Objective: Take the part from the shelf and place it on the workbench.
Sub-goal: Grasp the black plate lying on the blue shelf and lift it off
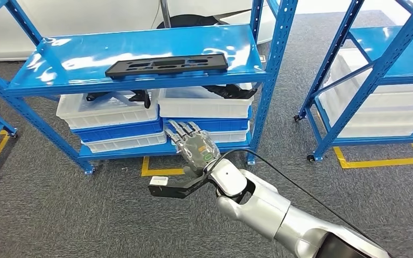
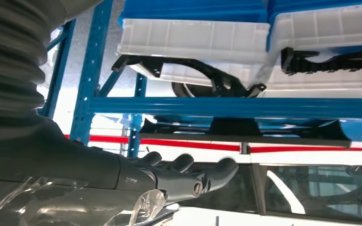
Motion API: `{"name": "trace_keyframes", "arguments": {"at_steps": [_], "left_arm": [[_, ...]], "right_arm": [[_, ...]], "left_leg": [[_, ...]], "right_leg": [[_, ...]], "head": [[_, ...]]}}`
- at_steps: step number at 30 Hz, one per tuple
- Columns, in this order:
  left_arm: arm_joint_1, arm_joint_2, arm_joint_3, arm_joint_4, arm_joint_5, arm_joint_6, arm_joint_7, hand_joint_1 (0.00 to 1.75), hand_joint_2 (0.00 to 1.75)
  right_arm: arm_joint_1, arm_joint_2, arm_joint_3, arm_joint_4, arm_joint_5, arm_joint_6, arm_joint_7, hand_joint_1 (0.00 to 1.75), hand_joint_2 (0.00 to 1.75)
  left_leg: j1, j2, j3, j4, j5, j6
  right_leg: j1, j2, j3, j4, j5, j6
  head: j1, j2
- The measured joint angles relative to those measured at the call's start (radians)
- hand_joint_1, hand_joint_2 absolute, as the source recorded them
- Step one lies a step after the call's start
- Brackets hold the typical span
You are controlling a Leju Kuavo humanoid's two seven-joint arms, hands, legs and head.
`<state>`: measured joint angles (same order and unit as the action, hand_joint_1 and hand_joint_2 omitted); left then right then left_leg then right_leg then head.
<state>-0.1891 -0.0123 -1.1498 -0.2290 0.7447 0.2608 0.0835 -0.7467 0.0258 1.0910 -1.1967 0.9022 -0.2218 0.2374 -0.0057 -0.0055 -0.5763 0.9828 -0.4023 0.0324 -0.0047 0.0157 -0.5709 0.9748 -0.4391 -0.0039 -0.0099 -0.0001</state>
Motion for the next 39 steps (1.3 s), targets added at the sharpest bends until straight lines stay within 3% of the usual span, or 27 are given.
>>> {"name": "trace_keyframes", "arguments": {"at_steps": [2,5,7,9,10,11,12,13,15,17,20,22,24,26,27,29,30,31,34,36,37,39], "left_arm": [[0.002,0.001,0.0,0.0,-0.001,0.0,0.0,0.0,1.75],[0.002,0.001,0.0,0.0,-0.003,0.0,-0.001,0.0,1.75],[0.003,0.0,0.0,0.0,-0.003,0.0,-0.001,0.0,1.75],[0.004,-0.001,0.0,0.0,-0.004,0.0,0.0,0.0,1.75],[0.005,-0.001,0.0,0.0,-0.004,0.0,0.0,0.0,1.75],[0.006,-0.001,0.0,0.0,-0.004,0.0,0.0,0.0,1.75],[0.007,-0.001,0.0,0.0,-0.004,0.0,0.0,0.0,1.75],[0.007,-0.001,-0.001,0.0,-0.004,0.0,0.0,0.0,1.75],[0.007,-0.001,-0.001,0.0,-0.004,0.0,0.0,0.0,1.75],[0.007,-0.001,-0.001,0.0,-0.005,0.0,0.0,0.0,1.75],[0.006,-0.001,-0.001,0.0,-0.005,0.0,0.0,0.0,1.75],[0.005,-0.001,-0.001,0.0,-0.006,0.0,0.0,0.0,1.75],[0.001,-0.001,0.0,0.0,-0.008,0.001,-0.002,0.0,1.75],[-0.005,-0.002,0.0,0.0,-0.009,0.001,-0.003,0.0,1.75],[-0.006,-0.002,0.0,0.0,-0.01,0.002,-0.003,0.0,1.75],[-0.004,-0.002,-0.001,0.0,-0.013,0.003,-0.001,0.0,1.75],[-0.001,-0.002,-0.001,0.0,-0.015,0.003,0.0,0.0,1.75],[0.001,-0.002,-0.001,0.0,-0.016,0.003,0.0,0.0,1.75],[0.002,-0.002,-0.001,0.0,-0.019,0.003,0.001,0.0,1.75],[0.003,-0.002,-0.001,0.0,-0.019,0.003,0.001,0.0,1.75],[0.003,-0.002,-0.001,0.0,-0.019,0.003,0.001,0.0,1.75],[0.005,-0.002,-0.002,0.0,-0.019,0.003,0.002,0.0,1.75]], "right_arm": [[0.001,0.0,0.0,0.001,-0.002,0.002,0.0,0.0,1.75],[-0.001,0.002,0.0,0.001,-0.002,0.001,0.0,0.0,1.75],[-0.003,0.003,0.0,0.001,-0.002,0.001,0.0,0.0,1.75],[0.0,0.002,0.0,0.001,-0.003,0.001,0.0,0.0,1.75],[0.002,0.001,0.0,0.001,-0.003,0.002,0.0,0.0,1.75],[0.003,0.001,0.0,0.002,-0.003,0.002,0.0,0.0,1.75],[0.003,0.0,0.0,0.002,-0.003,0.002,0.0,0.0,1.75],[0.003,0.0,0.0,0.003,-0.003,0.002,0.0,0.0,1.75],[0.002,0.001,0.0,0.003,-0.003,0.002,0.0,0.0,1.75],[0.001,0.001,0.0,0.004,-0.003,0.002,0.0,0.0,1.75],[0.0,0.003,0.0,0.004,-0.003,0.002,0.0,0.0,1.75],[-0.002,0.005,0.0,0.004,-0.003,0.002,0.0,0.0,1.75],[-0.001,0.005,0.001,0.004,-0.003,0.002,0.0,0.0,1.75],[0.001,0.005,0.001,0.005,-0.003,0.004,0.0,0.0,1.75],[0.001,0.005,0.001,0.005,-0.003,0.004,0.0,0.0,1.75],[0.0,0.006,0.002,0.005,-0.003,0.005,0.0,0.0,1.75],[-0.001,0.006,0.002,0.005,-0.003,0.005,0.0,0.0,1.75],[-0.002,0.006,0.002,0.006,-0.002,0.005,0.0,0.0,1.75],[-0.003,0.008,0.002,0.006,-0.002,0.005,0.0,0.0,1.75],[-0.004,0.009,0.002,0.006,-0.002,0.005,0.0,0.0,1.75],[-0.006,0.009,0.002,0.006,-0.002,0.004,0.0,0.0,1.75],[-0.006,0.009,0.002,0.006,-0.002,0.004,0.0,0.0,1.75]], "left_leg": [[-0.006,0.001,0.014,-0.03,-0.005,0.01],[0.002,0.0,0.034,-0.057,-0.008,0.013],[0.008,0.001,0.05,-0.068,-0.009,0.016],[0.009,0.0,0.058,-0.069,-0.015,0.02],[0.009,0.0,0.062,-0.068,-0.019,0.02],[0.01,-0.001,0.067,-0.068,-0.024,0.018],[0.012,-0.002,0.074,-0.067,-0.029,0.015],[0.013,-0.003,0.082,-0.066,-0.036,0.011],[0.013,-0.004,0.092,-0.062,-0.052,-0.002],[0.01,-0.003,0.094,-0.06,-0.061,-0.012],[0.016,-0.001,0.091,-0.052,-0.074,-0.024],[0.019,-0.001,0.05,0.03,-0.111,-0.033],[0.02,0.0,-0.036,0.183,-0.161,-0.04],[0.019,0.0,-0.098,0.272,-0.167,-0.04],[0.018,0.0,-0.099,0.255,-0.138,-0.036],[0.014,0.0,-0.055,0.125,-0.045,-0.023],[0.01,0.0,-0.028,0.058,-0.01,-0.016],[0.006,0.0,-0.006,0.007,0.005,-0.01],[0.001,0.0,0.019,-0.038,-0.008,0.002],[0.005,-0.001,0.034,-0.045,-0.012,0.012],[0.007,-0.002,0.043,-0.048,-0.014,0.017],[0.006,-0.002,0.055,-0.049,-0.022,0.026]], "right_leg": [[0.0,-0.002,-0.001,-0.002,-0.001,0.008],[0.002,-0.007,-0.004,0.015,-0.015,0.025],[0.001,-0.009,-0.047,0.107,-0.057,0.034],[-0.003,-0.009,-0.125,0.241,-0.102,0.042],[-0.006,-0.009,-0.153,0.278,-0.103,0.046],[-0.009,-0.01,-0.162,0.277,-0.084,0.049],[-0.012,-0.01,-0.149,0.236,-0.049,0.051],[-0.014,-0.011,-0.121,0.167,-0.005,0.053],[-0.016,-0.011,-0.062,0.041,0.047,0.052],[-0.012,-0.009,-0.042,0.0,0.048,0.043],[-0.009,-0.007,-0.041,-0.002,0.04,0.021],[-0.012,-0.007,-0.033,-0.004,0.033,0.008],[-0.01,-0.009,-0.026,-0.004,0.025,0.002],[-0.007,-0.01,-0.015,-0.003,0.014,0.001],[-0.005,-0.009,-0.005,-0.003,0.008,0.002],[-0.004,-0.006,0.019,-0.005,-0.007,0.005],[-0.002,-0.005,0.028,-0.006,-0.013,0.008],[-0.001,-0.003,0.033,-0.007,-0.018,0.012],[0.001,-0.002,0.038,-0.004,-0.018,0.027],[0.0,-0.004,0.028,0.029,-0.028,0.036],[-0.001,-0.005,0.007,0.069,-0.045,0.04],[-0.001,-0.006,-0.072,0.197,-0.092,0.046]], "head": [[0.0,0.0],[0.0,0.0],[0.002,0.0],[0.002,0.0],[0.002,0.0],[0.002,0.0],[0.003,0.0],[0.003,0.0],[0.003,0.0],[0.002,0.0],[0.002,0.0],[0.0,0.0],[-0.001,0.0],[-0.001,0.0],[-0.001,0.0],[-0.001,0.0],[-0.001,0.0],[-0.001,0.0],[-0.001,0.0],[-0.001,0.0],[-0.001,0.0],[0.0,0.0]]}}
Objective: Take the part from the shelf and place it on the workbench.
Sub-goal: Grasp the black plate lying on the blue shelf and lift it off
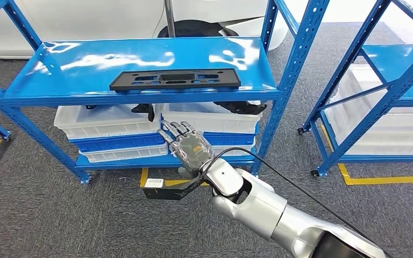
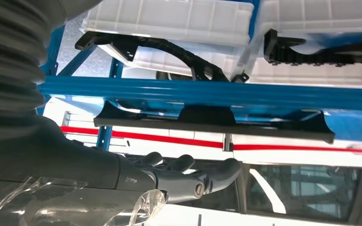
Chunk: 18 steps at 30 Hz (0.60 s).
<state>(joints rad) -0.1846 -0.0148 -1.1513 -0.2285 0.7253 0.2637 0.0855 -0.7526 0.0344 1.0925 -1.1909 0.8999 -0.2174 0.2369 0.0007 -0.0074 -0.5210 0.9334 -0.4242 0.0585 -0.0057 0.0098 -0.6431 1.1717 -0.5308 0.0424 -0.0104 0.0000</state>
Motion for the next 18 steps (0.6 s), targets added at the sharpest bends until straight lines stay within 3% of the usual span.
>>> {"name": "trace_keyframes", "arguments": {"at_steps": [2,3,4,6,7,9,12,14,16,17,18], "left_arm": [[0.002,0.0,0.0,0.0,0.0,0.0,0.0,0.0,1.75],[0.003,0.0,0.0,0.0,0.0,0.0,0.0,0.0,1.75],[0.004,0.0,-0.001,0.0,0.0,0.0,0.001,0.0,1.75],[0.006,-0.001,-0.002,0.0,0.0,0.001,0.002,0.0,1.75],[0.006,-0.001,-0.002,0.0,0.0,0.001,0.003,0.0,1.75],[0.006,-0.001,-0.004,0.0,0.001,0.002,0.007,0.0,1.75],[0.005,-0.001,-0.006,0.0,0.001,0.005,0.009,0.0,1.75],[0.002,-0.001,-0.007,0.0,0.001,0.006,0.009,0.0,1.75],[-0.002,-0.001,-0.008,0.0,0.003,0.006,0.009,0.0,1.75],[-0.005,-0.001,-0.008,0.0,0.004,0.006,0.009,0.0,1.75],[-0.008,-0.001,-0.008,0.0,0.004,0.006,0.009,0.0,1.75]], "right_arm": [[0.004,-0.001,0.0,0.0,0.0,0.0,0.0,0.0,1.75],[0.005,-0.002,0.0,0.001,0.0,0.0,0.0,0.0,1.75],[0.005,-0.002,0.0,0.001,0.0,0.0,0.0,0.0,1.75],[0.005,-0.002,0.0,0.001,0.0,0.0,0.001,0.0,1.75],[0.004,-0.002,0.001,0.001,0.0,0.0,0.001,0.0,1.75],[0.002,-0.002,0.001,0.002,0.001,0.001,0.001,0.0,1.75],[0.0,0.001,0.002,0.002,0.001,0.001,0.001,0.0,1.75],[-0.004,0.004,0.002,0.002,0.001,0.0,0.001,0.0,1.75],[-0.005,0.004,0.002,0.002,0.001,0.0,0.001,0.0,1.75],[-0.005,0.005,0.003,0.002,0.001,0.0,0.001,0.0,1.75],[-0.005,0.005,0.004,0.002,0.001,0.001,0.002,0.0,1.75]], "left_leg": [[-0.001,-0.001,0.01,0.0,-0.01,0.003],[-0.001,-0.002,0.018,0.001,-0.017,0.002],[-0.001,-0.003,0.029,0.001,-0.025,0.0],[-0.001,-0.003,0.05,0.001,-0.044,-0.006],[-0.002,-0.003,0.058,0.001,-0.053,-0.01],[-0.004,-0.003,0.062,0.002,-0.065,-0.022],[-0.004,-0.001,0.067,0.025,-0.076,-0.037],[0.001,0.0,0.016,0.118,-0.103,-0.049],[0.005,0.001,-0.072,0.253,-0.147,-0.06],[0.007,0.001,-0.108,0.295,-0.163,-0.063],[0.008,0.001,-0.126,0.303,-0.16,-0.064]], "right_leg": [[0.0,0.0,-0.079,0.096,-0.017,0.003],[-0.001,0.0,-0.094,0.094,0.004,0.003],[-0.001,-0.001,-0.09,0.054,0.043,0.002],[0.0,-0.002,-0.041,-0.092,0.139,-0.003],[0.001,-0.003,-0.019,-0.15,0.159,-0.006],[0.005,-0.004,0.0,-0.197,0.163,-0.015],[0.001,-0.003,0.015,-0.2,0.155,-0.033],[-0.004,-0.003,0.03,-0.201,0.145,-0.04],[-0.005,-0.003,0.039,-0.201,0.133,-0.043],[-0.005,-0.002,0.046,-0.201,0.126,-0.042],[-0.005,-0.002,0.055,-0.201,0.119,-0.041]], "head": [[0.0,0.0],[0.0,0.0],[0.0,0.0],[0.0,0.0],[0.0,0.0],[-0.001,0.0],[-0.002,0.0],[-0.004,0.0],[-0.006,0.0],[-0.006,0.0],[-0.006,0.0]]}}
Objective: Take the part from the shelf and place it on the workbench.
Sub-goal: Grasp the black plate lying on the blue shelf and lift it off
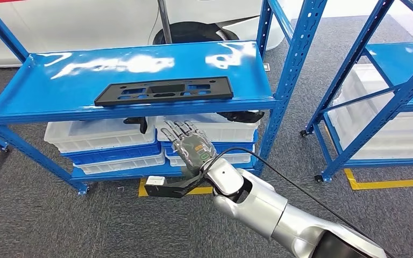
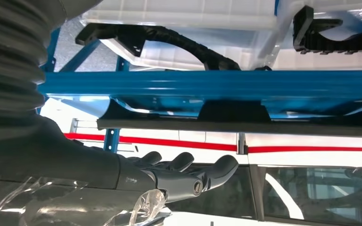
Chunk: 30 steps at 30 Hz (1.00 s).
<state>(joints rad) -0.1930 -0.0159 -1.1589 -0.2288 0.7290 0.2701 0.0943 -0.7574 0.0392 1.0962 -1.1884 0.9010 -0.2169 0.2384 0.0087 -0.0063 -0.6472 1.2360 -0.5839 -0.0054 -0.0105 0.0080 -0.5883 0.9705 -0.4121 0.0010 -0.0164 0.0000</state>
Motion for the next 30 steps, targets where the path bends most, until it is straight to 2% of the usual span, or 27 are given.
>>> {"name": "trace_keyframes", "arguments": {"at_steps": [1,3,4,5,6,7,9,11,12,14,15,16,17,18,19,20,21,22,23,25,26,27,30], "left_arm": [[-0.002,0.0,0.0,0.0,0.0,0.0,0.0,0.0,1.75],[0.001,0.0,0.0,0.0,0.0,0.0,0.002,0.0,1.75],[0.003,0.0,-0.001,0.0,0.0,0.0,0.003,0.0,1.75],[0.005,0.0,-0.001,0.0,0.0,0.0,0.004,0.0,1.75],[0.006,0.0,-0.002,0.0,0.0,0.0,0.004,0.0,1.75],[0.006,0.0,-0.002,0.0,0.001,0.0,0.003,0.0,1.75],[0.004,0.0,-0.004,0.0,0.0,-0.001,0.003,0.0,1.75],[0.003,0.0,-0.006,0.0,0.0,-0.003,0.003,0.0,1.75],[0.003,0.0,-0.007,0.0,0.0,-0.004,0.003,0.0,1.75],[0.005,0.0,-0.008,0.0,0.0,-0.005,0.003,0.0,1.75],[0.006,0.0,-0.008,0.0,0.0,-0.006,0.003,0.0,1.75],[0.007,0.0,-0.008,0.0,0.0,-0.006,0.003,0.0,1.75],[0.007,0.0,-0.008,0.0,0.0,-0.006,0.004,0.0,1.75],[0.008,0.0,-0.009,0.0,0.0,-0.006,0.004,0.0,1.75],[0.009,0.0,-0.009,0.0,0.0,-0.006,0.004,0.0,1.75],[0.01,-0.001,-0.01,0.0,-0.001,-0.007,0.004,0.0,1.75],[0.011,-0.002,-0.01,0.0,-0.001,-0.007,0.004,0.0,1.75],[0.012,-0.002,-0.01,0.0,-0.002,-0.007,0.004,0.0,1.75],[0.012,-0.003,-0.011,0.0,-0.002,-0.007,0.004,0.0,1.75],[0.011,-0.003,-0.011,0.0,-0.003,-0.008,0.004,0.0,1.75],[0.01,-0.002,-0.011,0.0,-0.003,-0.007,0.004,0.0,1.75],[0.009,-0.002,-0.011,0.0,-0.003,-0.007,0.004,0.0,1.75],[0.002,-0.002,-0.01,0.0,-0.001,-0.006,0.002,0.0,1.75]], "right_arm": [[0.0,0.0,0.001,0.0,0.0,0.0,0.0,0.0,1.75],[-0.001,0.001,0.002,0.0,0.0,0.0,0.0,0.0,1.75],[-0.002,0.001,0.002,0.0,0.0,0.001,0.0,0.0,1.75],[-0.003,0.001,0.002,0.0,0.0,0.002,0.0,0.0,1.75],[-0.004,0.0,0.003,0.0,0.0,0.002,0.0,0.0,1.75],[-0.005,0.0,0.003,0.0,0.0,0.003,0.001,0.0,1.75],[-0.005,0.001,0.004,0.0,0.0,0.004,0.001,0.0,1.75],[-0.009,0.002,0.005,0.0,0.0,0.003,0.001,0.0,1.75],[-0.01,0.002,0.006,-0.001,0.0,0.003,0.001,0.0,1.75],[-0.011,0.001,0.008,-0.001,0.0,0.004,0.001,0.0,1.75],[-0.01,0.0,0.009,-0.001,0.0,0.004,0.002,0.0,1.75],[-0.008,0.0,0.009,-0.001,0.0,0.004,0.002,0.0,1.75],[-0.007,-0.001,0.01,-0.001,0.0,0.004,0.003,0.0,1.75],[-0.007,-0.001,0.01,-0.001,0.0,0.004,0.003,0.0,1.75],[-0.008,-0.001,0.01,-0.001,0.0,0.004,0.003,0.0,1.75],[-0.008,-0.001,0.01,0.0,0.0,0.004,0.003,0.0,1.75],[-0.009,-0.001,0.011,0.0,0.0,0.004,0.003,0.0,1.75],[-0.009,0.0,0.011,-0.001,0.0,0.005,0.002,0.0,1.75],[-0.01,0.0,0.012,-0.001,0.0,0.005,0.002,0.0,1.75],[-0.011,0.002,0.012,-0.002,0.0,0.006,0.003,0.0,1.75],[-0.012,0.004,0.012,-0.002,0.0,0.006,0.003,0.0,1.75],[-0.013,0.005,0.013,-0.002,0.0,0.006,0.002,0.0,1.75],[-0.011,0.006,0.014,-0.002,0.0,0.006,0.002,0.0,1.75]], "left_leg": [[0.001,0.0,-0.001,-0.026,0.025,0.0],[0.002,0.001,0.031,-0.155,0.125,0.003],[0.0,0.001,0.046,-0.215,0.158,0.006],[-0.003,0.002,0.058,-0.255,0.179,0.012],[-0.006,0.003,0.062,-0.272,0.185,0.019],[-0.009,0.003,0.064,-0.274,0.179,0.026],[-0.009,0.001,0.073,-0.276,0.183,0.039],[-0.006,0.0,0.09,-0.28,0.178,0.051],[-0.006,-0.001,0.098,-0.281,0.174,0.057],[-0.008,-0.001,0.11,-0.282,0.163,0.068],[-0.01,-0.002,0.116,-0.282,0.156,0.07],[-0.012,-0.003,0.124,-0.282,0.149,0.072],[-0.014,-0.004,0.133,-0.282,0.141,0.072],[-0.016,-0.005,0.146,-0.282,0.131,0.072],[-0.017,-0.006,0.157,-0.282,0.121,0.072],[-0.02,-0.007,0.168,-0.282,0.111,0.07],[-0.021,-0.007,0.175,-0.282,0.102,0.066],[-0.022,-0.007,0.179,-0.282,0.096,0.061],[-0.023,-0.007,0.184,-0.28,0.093,0.056],[-0.024,-0.006,0.184,-0.267,0.09,0.048],[-0.023,-0.006,0.173,-0.241,0.087,0.043],[-0.021,-0.005,0.147,-0.197,0.079,0.037],[-0.005,-0.003,0.026,-0.02,0.017,0.011]], "right_leg": [[0.0,0.001,0.012,0.0,-0.008,0.002],[-0.001,0.003,0.038,-0.001,-0.027,0.007],[0.0,0.004,0.049,-0.001,-0.034,0.012],[0.001,0.004,0.055,-0.003,-0.04,0.017],[0.002,0.005,0.058,-0.003,-0.044,0.023],[0.003,0.006,0.059,-0.002,-0.046,0.027],[0.003,0.005,0.062,0.004,-0.05,0.034],[0.001,0.002,0.049,0.043,-0.064,0.041],[0.001,0.0,0.024,0.089,-0.08,0.045],[0.001,-0.001,-0.059,0.219,-0.122,0.048],[0.001,-0.001,-0.101,0.271,-0.136,0.048],[0.001,-0.001,-0.13,0.294,-0.135,0.047],[0.002,-0.001,-0.141,0.28,-0.113,0.044],[0.005,-0.001,-0.133,0.23,-0.071,0.038],[0.009,-0.001,-0.113,0.158,-0.016,0.029],[0.014,-0.001,-0.093,0.091,0.024,0.02],[0.018,-0.001,-0.075,0.04,0.047,0.015],[0.021,-0.001,-0.066,0.013,0.056,0.01],[0.022,-0.001,-0.062,0.005,0.047,0.008],[0.017,-0.001,-0.049,-0.003,0.046,0.003],[0.013,-0.002,-0.041,-0.006,0.042,0.0],[0.009,-0.002,-0.033,-0.008,0.038,-0.003],[0.002,-0.003,-0.014,-0.009,0.019,-0.005]], "head": [[0.0,0.0],[0.0,0.0],[0.0,0.0],[0.0,0.0],[0.0,0.0],[-0.001,0.0],[0.0,0.0],[0.0,0.0],[0.0,0.0],[0.001,0.0],[0.001,0.0],[0.001,0.0],[0.001,0.0],[0.001,0.0],[0.001,0.0],[0.001,0.0],[0.001,0.0],[0.001,0.0],[0.001,0.0],[0.001,0.0],[0.001,0.0],[0.0,0.0],[-0.001,0.0]]}}
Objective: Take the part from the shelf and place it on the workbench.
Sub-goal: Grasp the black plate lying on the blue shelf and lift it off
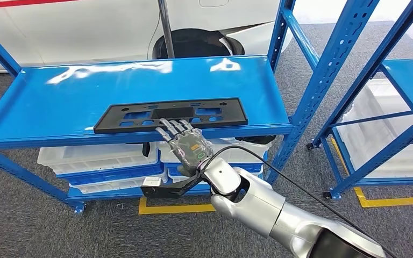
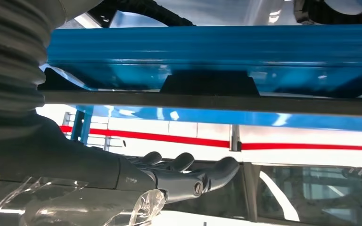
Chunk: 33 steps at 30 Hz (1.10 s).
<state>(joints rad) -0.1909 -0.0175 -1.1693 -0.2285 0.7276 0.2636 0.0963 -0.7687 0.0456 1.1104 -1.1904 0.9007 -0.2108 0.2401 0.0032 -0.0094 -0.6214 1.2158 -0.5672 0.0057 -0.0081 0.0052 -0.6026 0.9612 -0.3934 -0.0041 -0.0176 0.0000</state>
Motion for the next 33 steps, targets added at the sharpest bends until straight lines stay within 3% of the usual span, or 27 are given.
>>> {"name": "trace_keyframes", "arguments": {"at_steps": [1,2,3,5,6,7,11,12,14,16,17,18,20,22,24,26,28,31,32,33], "left_arm": [[-0.003,0.0,0.0,0.0,0.0,0.0,-0.001,0.0,1.75],[-0.005,0.0,0.0,0.0,0.0,0.0,0.0,0.0,1.75],[-0.006,0.0,0.0,0.0,-0.001,0.0,0.0,0.0,1.75],[-0.001,0.0,0.0,0.0,-0.001,0.0,0.002,0.0,1.75],[0.0,0.0,0.0,0.0,-0.002,0.0,0.002,0.0,1.75],[0.001,0.0,0.0,0.0,-0.001,0.0,0.002,0.0,1.75],[-0.001,0.0,0.0,0.0,-0.002,-0.001,0.002,0.0,1.75],[-0.001,0.0,0.0,0.0,-0.002,-0.001,0.002,0.0,1.75],[0.0,0.0,0.0,0.0,-0.002,-0.001,0.002,0.0,1.75],[0.003,0.0,-0.001,0.0,-0.002,-0.001,0.002,0.0,1.75],[0.004,0.0,-0.001,0.0,-0.002,-0.001,0.002,0.0,1.75],[0.004,0.0,-0.001,0.0,-0.002,-0.001,0.002,0.0,1.75],[0.006,-0.001,-0.001,0.0,-0.002,-0.001,0.002,0.0,1.75],[0.009,-0.002,-0.002,0.0,-0.001,-0.002,0.002,0.0,1.75],[0.009,-0.002,-0.002,0.0,0.002,-0.003,0.002,0.0,1.75],[0.008,-0.001,-0.002,0.0,0.008,-0.007,0.0,0.0,1.75],[0.007,0.0,-0.002,0.0,0.015,-0.011,-0.002,0.0,1.75],[0.0,0.0,0.001,0.0,0.023,-0.011,-0.005,0.0,1.75],[-0.003,0.0,0.002,0.0,0.025,-0.011,-0.006,0.0,1.75],[-0.004,0.0,0.002,0.0,0.027,-0.011,-0.006,0.0,1.75]], "right_arm": [[0.002,0.0,0.001,0.0,0.0,0.0,0.0,0.0,1.75],[0.004,0.0,0.002,0.0,0.0,0.0,0.0,0.0,1.75],[0.005,0.0,0.002,0.0,0.0,0.0,0.0,0.0,1.75],[0.005,0.0,0.003,0.0,0.0,0.001,0.0,0.0,1.75],[0.004,0.0,0.003,0.0,0.0,0.001,0.0,0.0,1.75],[0.004,0.0,0.003,0.001,0.0,0.001,0.0,0.0,1.75],[0.003,0.0,0.004,0.001,0.0,0.001,0.0,0.0,1.75],[0.001,0.001,0.004,0.0,0.0,0.001,0.0,0.0,1.75],[0.001,0.0,0.004,0.0,0.0,0.002,0.0,0.0,1.75],[0.003,-0.001,0.004,0.0,-0.001,0.005,0.001,0.0,1.75],[0.004,-0.002,0.004,0.0,-0.001,0.006,0.001,0.0,1.75],[0.005,-0.002,0.004,0.0,-0.002,0.008,0.001,0.0,1.75],[0.004,-0.002,0.004,0.001,-0.006,0.014,0.001,0.0,1.75],[0.004,-0.002,0.005,0.002,-0.011,0.021,0.001,0.0,1.75],[0.002,-0.002,0.006,0.003,-0.02,0.035,0.002,0.0,1.75],[-0.002,0.0,0.006,0.003,-0.037,0.064,0.007,0.0,1.75],[-0.01,0.001,0.007,0.004,-0.062,0.108,0.017,0.0,1.75],[-0.017,0.001,0.011,0.017,-0.109,0.171,0.046,0.0,1.75],[-0.018,0.002,0.014,0.025,-0.124,0.187,0.059,0.0,1.75],[-0.02,0.002,0.017,0.032,-0.139,0.203,0.071,0.0,1.75]], "left_leg": [[0.005,0.0,-0.027,0.025,-0.014,-0.007],[0.01,0.001,-0.037,0.019,-0.01,-0.013],[0.014,0.001,-0.031,-0.024,0.02,-0.018],[0.022,0.003,0.002,-0.159,0.121,-0.026],[0.022,0.004,0.016,-0.215,0.155,-0.023],[0.019,0.004,0.024,-0.245,0.173,-0.016],[0.014,0.002,0.046,-0.257,0.167,0.024],[0.014,0.001,0.055,-0.258,0.164,0.032],[0.011,0.001,0.07,-0.26,0.152,0.044],[0.007,0.0,0.085,-0.26,0.138,0.05],[0.004,-0.002,0.094,-0.26,0.13,0.051],[0.001,-0.003,0.106,-0.26,0.121,0.052],[-0.002,-0.006,0.128,-0.26,0.1,0.05],[-0.006,-0.008,0.14,-0.261,0.083,0.043],[-0.009,-0.009,0.149,-0.259,0.074,0.032],[-0.008,-0.007,0.147,-0.24,0.068,0.023],[-0.004,-0.005,0.102,-0.157,0.05,0.012],[0.005,-0.004,-0.015,0.011,-0.011,-0.006],[0.008,-0.003,-0.035,0.022,-0.014,-0.011],[0.011,-0.002,-0.037,0.0,0.005,-0.016]], "right_leg": [[-0.002,0.0,0.008,0.0,-0.008,0.002],[-0.004,0.001,0.018,0.0,-0.016,0.005],[-0.007,0.003,0.031,0.0,-0.025,0.009],[-0.011,0.005,0.057,0.001,-0.043,0.021],[-0.012,0.006,0.065,0.001,-0.051,0.029],[-0.012,0.007,0.07,0.0,-0.058,0.036],[-0.014,0.004,0.073,0.023,-0.072,0.059],[-0.015,0.003,0.056,0.059,-0.084,0.061],[-0.013,0.001,-0.02,0.189,-0.125,0.063],[-0.01,0.001,-0.104,0.297,-0.156,0.061],[-0.008,0.001,-0.125,0.302,-0.149,0.058],[-0.006,0.001,-0.127,0.271,-0.121,0.052],[0.004,0.001,-0.096,0.138,-0.019,0.033],[0.014,0.0,-0.067,0.036,0.038,0.018],[0.018,0.0,-0.058,0.012,0.034,0.011],[0.012,0.0,-0.045,0.007,0.032,0.003],[0.007,0.0,-0.03,0.003,0.025,-0.006],[0.003,0.002,-0.013,0.003,0.007,-0.011],[0.001,0.003,-0.005,0.003,0.0,-0.01],[-0.001,0.004,0.004,0.003,-0.007,-0.009]], "head": [[0.0,0.0],[0.0,0.0],[0.0,0.0],[0.0,0.0],[0.0,0.0],[0.0,0.0],[0.002,0.0],[0.003,0.0],[0.005,0.0],[0.005,0.0],[0.006,0.0],[0.006,0.0],[0.006,0.0],[0.007,0.0],[0.009,0.0],[0.008,0.0],[0.007,0.0],[0.007,0.0],[0.007,0.0],[0.007,0.0]]}}
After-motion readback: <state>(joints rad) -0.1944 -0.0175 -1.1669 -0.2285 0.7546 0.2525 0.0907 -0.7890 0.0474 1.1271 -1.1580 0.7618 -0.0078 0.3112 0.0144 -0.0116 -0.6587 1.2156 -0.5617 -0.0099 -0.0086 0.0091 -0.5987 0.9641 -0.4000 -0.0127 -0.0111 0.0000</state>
